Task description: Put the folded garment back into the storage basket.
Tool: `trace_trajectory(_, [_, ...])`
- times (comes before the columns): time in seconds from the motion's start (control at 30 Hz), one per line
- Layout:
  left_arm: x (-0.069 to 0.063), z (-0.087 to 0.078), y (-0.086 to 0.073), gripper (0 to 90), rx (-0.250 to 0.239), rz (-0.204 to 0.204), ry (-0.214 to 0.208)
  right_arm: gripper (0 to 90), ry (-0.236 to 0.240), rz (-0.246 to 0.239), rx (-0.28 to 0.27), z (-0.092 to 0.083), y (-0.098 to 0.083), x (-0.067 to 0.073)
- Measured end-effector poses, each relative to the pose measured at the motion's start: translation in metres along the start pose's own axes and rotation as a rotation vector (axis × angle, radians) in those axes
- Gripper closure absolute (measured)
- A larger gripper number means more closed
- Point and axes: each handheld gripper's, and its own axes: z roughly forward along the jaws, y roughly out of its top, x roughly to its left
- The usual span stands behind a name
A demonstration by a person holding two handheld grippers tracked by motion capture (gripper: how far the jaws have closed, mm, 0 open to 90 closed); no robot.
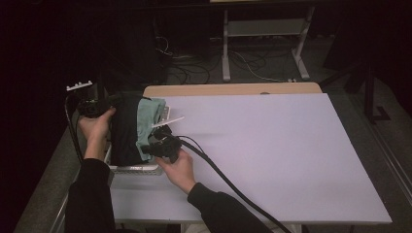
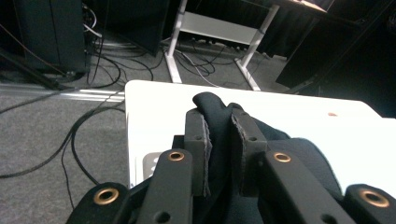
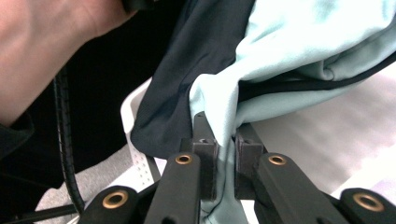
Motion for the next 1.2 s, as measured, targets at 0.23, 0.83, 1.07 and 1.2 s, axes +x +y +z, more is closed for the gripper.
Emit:
trace_trajectory(0.23, [-0.001,0.008,-0.004,76.7,0.036,-0.001,0.011,80.4,-0.004,0.006,0.029,0.001,0.0,0.0])
trace_trajectory(0.83, [-0.027,0.016,0.0,24.2,0.09,0.117,0.042,31.7,-0.085,-0.085,0.056,-0.029,0.024,-0.007])
trace_trajectory(1.07, [-0.039,0.018,0.005,12.8,0.106,0.127,-0.026,12.2,-0.056,-0.098,0.075,-0.056,0.035,-0.024])
trace_trajectory(1.2, [-0.047,0.019,0.009,7.1,0.122,0.129,-0.027,1.4,-0.059,-0.1,0.083,-0.063,0.036,-0.029])
